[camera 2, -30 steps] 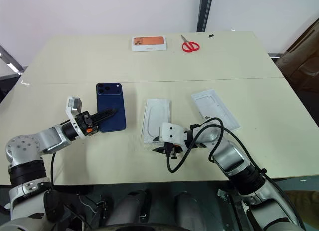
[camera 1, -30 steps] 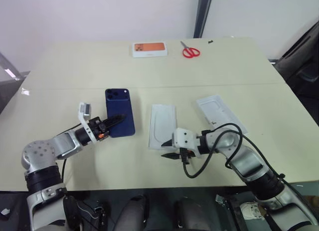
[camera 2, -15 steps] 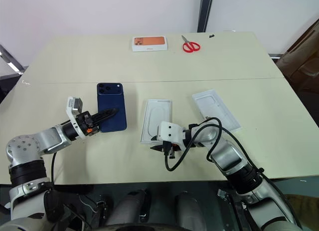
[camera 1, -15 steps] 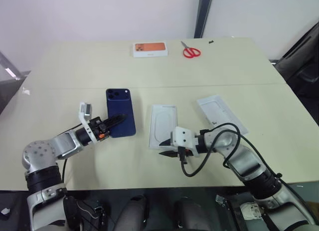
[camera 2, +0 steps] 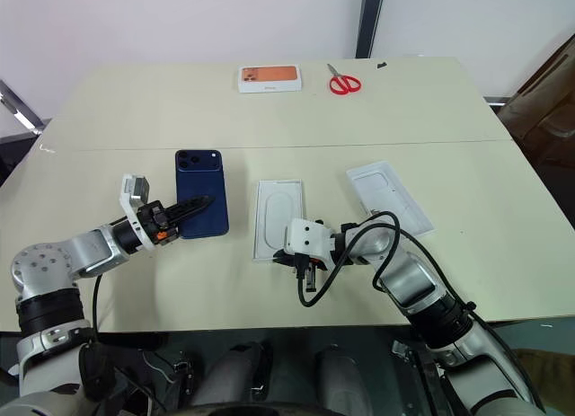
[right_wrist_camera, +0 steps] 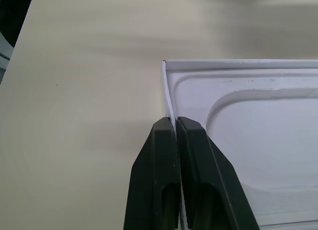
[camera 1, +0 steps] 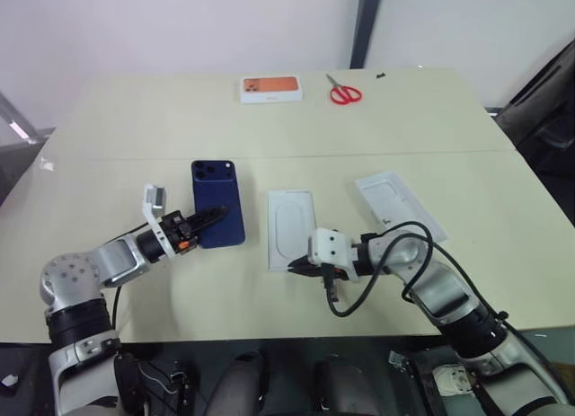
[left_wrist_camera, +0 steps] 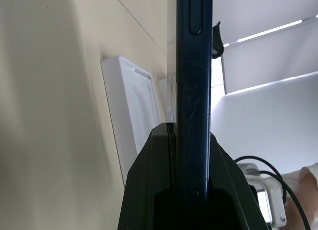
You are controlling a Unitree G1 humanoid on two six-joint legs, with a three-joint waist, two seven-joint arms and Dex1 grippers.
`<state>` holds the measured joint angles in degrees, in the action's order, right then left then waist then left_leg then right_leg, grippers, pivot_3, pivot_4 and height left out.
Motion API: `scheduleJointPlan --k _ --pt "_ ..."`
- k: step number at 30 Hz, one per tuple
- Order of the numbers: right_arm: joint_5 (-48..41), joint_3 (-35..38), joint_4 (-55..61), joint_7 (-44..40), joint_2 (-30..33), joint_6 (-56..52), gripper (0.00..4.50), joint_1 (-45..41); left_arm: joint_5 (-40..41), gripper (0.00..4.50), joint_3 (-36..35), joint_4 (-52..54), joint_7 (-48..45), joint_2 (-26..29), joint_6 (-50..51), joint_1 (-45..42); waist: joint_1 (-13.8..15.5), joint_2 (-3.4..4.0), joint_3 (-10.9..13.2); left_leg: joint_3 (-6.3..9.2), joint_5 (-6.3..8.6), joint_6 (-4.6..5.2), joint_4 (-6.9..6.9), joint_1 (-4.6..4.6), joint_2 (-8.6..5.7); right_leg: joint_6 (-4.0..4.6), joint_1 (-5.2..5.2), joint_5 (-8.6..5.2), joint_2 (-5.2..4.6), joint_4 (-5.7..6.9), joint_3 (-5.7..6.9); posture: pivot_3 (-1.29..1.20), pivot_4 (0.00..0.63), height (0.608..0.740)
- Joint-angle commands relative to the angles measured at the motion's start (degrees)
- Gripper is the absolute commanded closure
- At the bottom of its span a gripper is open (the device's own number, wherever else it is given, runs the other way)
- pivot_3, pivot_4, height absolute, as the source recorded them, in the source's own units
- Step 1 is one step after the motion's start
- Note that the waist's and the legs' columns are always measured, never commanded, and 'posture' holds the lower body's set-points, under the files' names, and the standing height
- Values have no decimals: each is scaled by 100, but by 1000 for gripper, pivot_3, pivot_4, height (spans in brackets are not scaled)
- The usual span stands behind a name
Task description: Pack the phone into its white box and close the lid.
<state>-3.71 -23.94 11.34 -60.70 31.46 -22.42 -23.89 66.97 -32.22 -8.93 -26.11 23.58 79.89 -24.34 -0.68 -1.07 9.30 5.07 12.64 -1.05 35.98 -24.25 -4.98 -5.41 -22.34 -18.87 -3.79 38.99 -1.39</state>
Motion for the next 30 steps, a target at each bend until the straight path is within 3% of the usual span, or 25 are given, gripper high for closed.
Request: scheduleJointPlan --k 1,11,15,19,21,26,30 --pt "-84 27 396 20 3 -44 4459 41 244 4500 -31 103 -69 50 18 -46 2 0 0 0 0 0 0 0 0 0 0 0 0 0 0 0 150 734" --pt "-97 -109 704 568 -589 -710 4459 62 431 4500 42 46 44 -104 194 -286 2 0 0 1 0 0 4 -2 0 0 -2 0 0 3 0 0 150 734" --pt "-293 -110 791 459 -619 -877 3182 0 451 4500 138 61 135 -248 222 -314 4 0 0 2 0 0 6 -3 -1 0 -3 0 0 3 1 0 150 734" --pt "-285 -59 835 409 -420 -760 969 -10 456 4500 256 88 107 -270 264 -300 -3 0 0 1 0 0 6 -3 -1 0 -3 0 0 4 1 0 150 734" --pt "-409 105 851 345 -325 -718 120 -40 446 4500 312 80 97 -280 262 -323 -2 0 0 1 0 0 5 -3 -1 0 -3 0 0 4 1 0 150 734" --pt "-921 912 715 211 -25 -713 120 -117 390 4500 543 79 140 -462 211 -389 15 0 0 2 1 2 10 -7 -2 0 -2 0 0 3 2 0 150 734" --pt "-804 1427 100 193 499 -311 120 -77 137 4500 930 204 159 -716 60 -265 30 0 0 1 2 4 13 -8 -3 0 0 0 -1 3 2 0 150 734"
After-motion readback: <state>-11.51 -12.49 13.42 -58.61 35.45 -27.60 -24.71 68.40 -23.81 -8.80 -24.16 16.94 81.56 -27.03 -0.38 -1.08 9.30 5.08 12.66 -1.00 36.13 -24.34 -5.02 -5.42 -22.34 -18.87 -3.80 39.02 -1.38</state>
